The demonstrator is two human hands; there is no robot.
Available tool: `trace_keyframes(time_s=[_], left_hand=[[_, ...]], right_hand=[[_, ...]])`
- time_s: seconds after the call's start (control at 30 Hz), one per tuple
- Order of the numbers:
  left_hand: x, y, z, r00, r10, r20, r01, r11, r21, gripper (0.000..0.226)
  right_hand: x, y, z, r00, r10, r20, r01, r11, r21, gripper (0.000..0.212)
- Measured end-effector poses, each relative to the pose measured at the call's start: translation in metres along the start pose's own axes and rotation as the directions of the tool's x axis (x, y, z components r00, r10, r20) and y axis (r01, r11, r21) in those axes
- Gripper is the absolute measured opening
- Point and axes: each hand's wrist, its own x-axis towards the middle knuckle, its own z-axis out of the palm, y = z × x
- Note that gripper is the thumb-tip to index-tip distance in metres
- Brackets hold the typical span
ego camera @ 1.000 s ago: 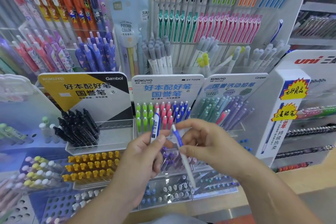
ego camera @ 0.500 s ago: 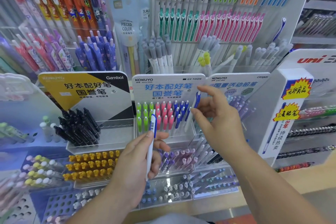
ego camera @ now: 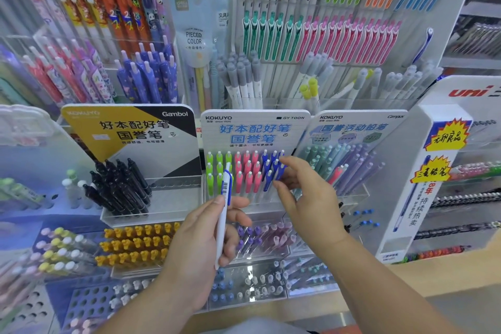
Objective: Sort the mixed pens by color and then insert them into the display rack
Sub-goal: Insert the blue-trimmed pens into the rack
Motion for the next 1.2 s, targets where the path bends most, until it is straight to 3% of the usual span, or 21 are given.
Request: trace_keyframes(time_s=[0.13,0.33,0.47,0.57,0.87,0.93,1.0,1.07,1.2], left_hand=[[-0.001,-0.002,-0.001,1.000,-0.001,-0.004,0.001,1.000,-0.018,0.045],[-0.001,-0.002,0.002,1.000,0.015,-0.009,-0.015,1.000,0.022,0.035],[-0.003,0.000,0.008,0.999,0.038,0.001,-0.038,0.988,0.147,0.020],[-0.004,-0.002,0.015,0.996,0.085,0.015,-0.086,0.967,0.239,0.014],[0.003,-0.009,0.038,0.963,0.256,0.080,-0.266,0.874,0.407,0.018],[0.005,-0.008,0.041,0.958,0.267,0.100,-0.284,0.855,0.434,0.018],[0.006,-0.005,0.043,0.950,0.289,0.118,-0.308,0.812,0.496,0.020],[0.008,0.001,0.038,0.917,0.383,0.115,-0.370,0.704,0.607,0.021],[0.014,0.022,0.022,0.778,0.624,0.077,-0.442,0.455,0.773,0.023]], right_hand=[[-0.006,0.008,0.006,0.999,-0.040,-0.015,0.038,0.997,-0.072,0.037],[-0.006,0.002,0.000,1.000,0.000,-0.010,0.000,0.998,-0.055,0.037],[-0.005,-0.021,-0.018,0.972,0.232,-0.029,-0.218,0.943,0.253,0.025],[-0.004,-0.040,-0.032,0.934,0.340,0.111,-0.350,0.806,0.478,0.022],[-0.012,-0.054,-0.043,0.880,0.436,0.188,-0.454,0.658,0.601,0.019],[-0.012,-0.052,-0.047,0.885,0.421,0.200,-0.451,0.667,0.593,0.017],[-0.009,-0.049,-0.053,0.895,0.412,0.173,-0.431,0.694,0.578,0.016],[-0.002,-0.045,-0.064,0.902,0.418,0.108,-0.402,0.722,0.563,0.015],[0.016,-0.034,-0.085,0.925,0.380,-0.034,-0.316,0.813,0.490,0.014]])
